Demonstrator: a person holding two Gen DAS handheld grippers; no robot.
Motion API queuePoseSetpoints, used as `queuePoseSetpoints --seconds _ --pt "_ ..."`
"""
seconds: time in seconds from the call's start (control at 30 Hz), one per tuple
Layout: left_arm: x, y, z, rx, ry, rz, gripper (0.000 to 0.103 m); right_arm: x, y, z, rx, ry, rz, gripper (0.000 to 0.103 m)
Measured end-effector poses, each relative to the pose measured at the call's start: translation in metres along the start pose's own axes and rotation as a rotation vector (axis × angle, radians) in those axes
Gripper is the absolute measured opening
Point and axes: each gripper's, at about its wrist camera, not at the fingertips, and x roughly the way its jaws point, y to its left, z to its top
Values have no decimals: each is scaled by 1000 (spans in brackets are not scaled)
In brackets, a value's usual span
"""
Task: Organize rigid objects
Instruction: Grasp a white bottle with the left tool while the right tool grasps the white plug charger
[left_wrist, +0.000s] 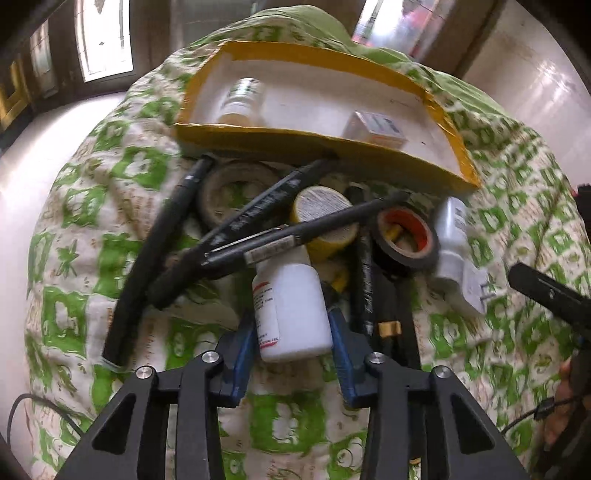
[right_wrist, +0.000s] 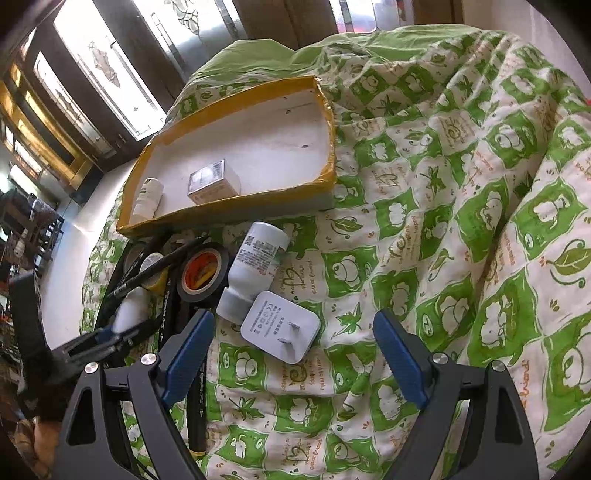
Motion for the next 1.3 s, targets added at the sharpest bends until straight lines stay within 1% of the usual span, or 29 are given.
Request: queuePoseSetpoints --seconds 0.1,0.23,0.27,0.33,0.43,0.5,0.53,0.57,0.67,0.7,0.73,0.83,1.03,1.17,1.3 --pt "-1 -1 0 -1 -2 -4 40 2 3 -1 -17 10 0 85" --pt "-3 5 -1 -37 -10 7 40 11 5 -3 -26 41 -3 83" --pt "-4 7 0 -45 -13 6 41 15 5 -3 -22 52 0 81" --pt "-4 9 1 -58 -15 5 47 21 6 -4 -20 67 -12 78" --pt "0 9 3 -56 -8 12 49 37 13 -4 -45 94 -38 75" --pt "4 7 4 -51 -1 20 49 50 18 -6 -56 130 -18 66" --pt "5 7 4 -48 -3 21 49 53 20 -7 -54 137 -7 64" --pt "6 7 5 -48 -6 21 49 55 21 -8 -59 140 -20 57" --pt "8 9 8 -55 -14 13 49 56 22 -9 -60 135 -18 57" --pt "7 10 9 -60 -17 9 45 55 22 -10 -56 133 -14 57" --pt "7 10 9 -66 -20 3 37 54 22 -10 -55 130 -11 57" --pt "5 14 8 -81 -18 -17 37 50 21 -11 -62 124 -10 57" --pt "4 11 6 -68 -14 -9 37 36 21 -16 -81 116 12 57" --pt "6 14 7 -91 -17 -10 38 41 19 -18 -71 136 3 57" --pt "9 16 10 -89 -23 -3 38 51 13 -11 -36 155 14 57"
